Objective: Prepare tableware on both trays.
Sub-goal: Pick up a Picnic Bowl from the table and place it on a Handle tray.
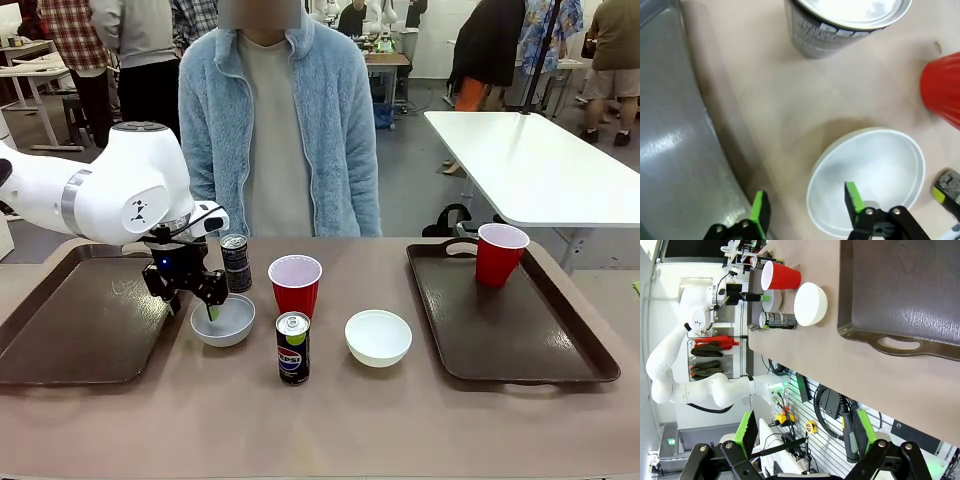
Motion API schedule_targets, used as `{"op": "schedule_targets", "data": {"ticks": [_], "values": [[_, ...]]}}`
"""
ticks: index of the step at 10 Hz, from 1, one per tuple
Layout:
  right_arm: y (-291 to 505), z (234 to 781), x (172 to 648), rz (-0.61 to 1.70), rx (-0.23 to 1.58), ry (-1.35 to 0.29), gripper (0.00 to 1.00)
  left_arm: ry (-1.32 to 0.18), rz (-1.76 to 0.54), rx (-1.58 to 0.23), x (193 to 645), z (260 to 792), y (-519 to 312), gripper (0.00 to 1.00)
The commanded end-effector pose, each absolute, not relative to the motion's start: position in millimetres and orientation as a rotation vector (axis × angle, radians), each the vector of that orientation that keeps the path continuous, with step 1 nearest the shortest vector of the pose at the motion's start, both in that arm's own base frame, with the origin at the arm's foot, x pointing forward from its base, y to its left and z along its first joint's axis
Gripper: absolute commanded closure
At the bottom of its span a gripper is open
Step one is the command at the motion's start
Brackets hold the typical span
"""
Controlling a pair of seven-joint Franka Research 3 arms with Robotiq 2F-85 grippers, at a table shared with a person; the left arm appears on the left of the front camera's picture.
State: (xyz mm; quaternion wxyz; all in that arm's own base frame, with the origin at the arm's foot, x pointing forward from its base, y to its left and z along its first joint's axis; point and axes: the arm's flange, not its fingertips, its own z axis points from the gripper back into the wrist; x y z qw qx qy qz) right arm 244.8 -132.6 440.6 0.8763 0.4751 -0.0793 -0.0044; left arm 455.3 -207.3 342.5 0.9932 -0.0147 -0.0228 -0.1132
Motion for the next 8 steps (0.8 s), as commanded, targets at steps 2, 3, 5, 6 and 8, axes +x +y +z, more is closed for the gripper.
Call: {"op": "schedule_targets", "data": {"ticks": [2, 3, 5, 6, 8], "values": [[-132.1, 439.7, 246.4, -0.002, 1.011, -0.176, 0.00, -0.042, -0.172, -0.006, 465.5, 340.0, -210.2, 1.00], [-132.1, 439.7, 246.4, -0.002, 1.011, -0.176, 0.00, -0.034, -0.169, -0.006, 466.9, 339.4, -209.4, 0.80], [-132.1, 439.7, 246.4, -0.002, 1.011, -0.176, 0.00, -0.021, -0.163, -0.008, 466.1, 339.6, -210.4, 1.00], [-132.1, 439.7, 246.4, -0.002, 1.011, -0.176, 0.00, -0.007, -0.163, -0.012, 464.7, 338.9, -210.4, 1.00], [-132.1, 439.7, 246.4, -0.002, 1.011, -0.176, 0.00, 0.025, -0.178, -0.030, 458.1, 342.5, -207.0, 1.00]]}}
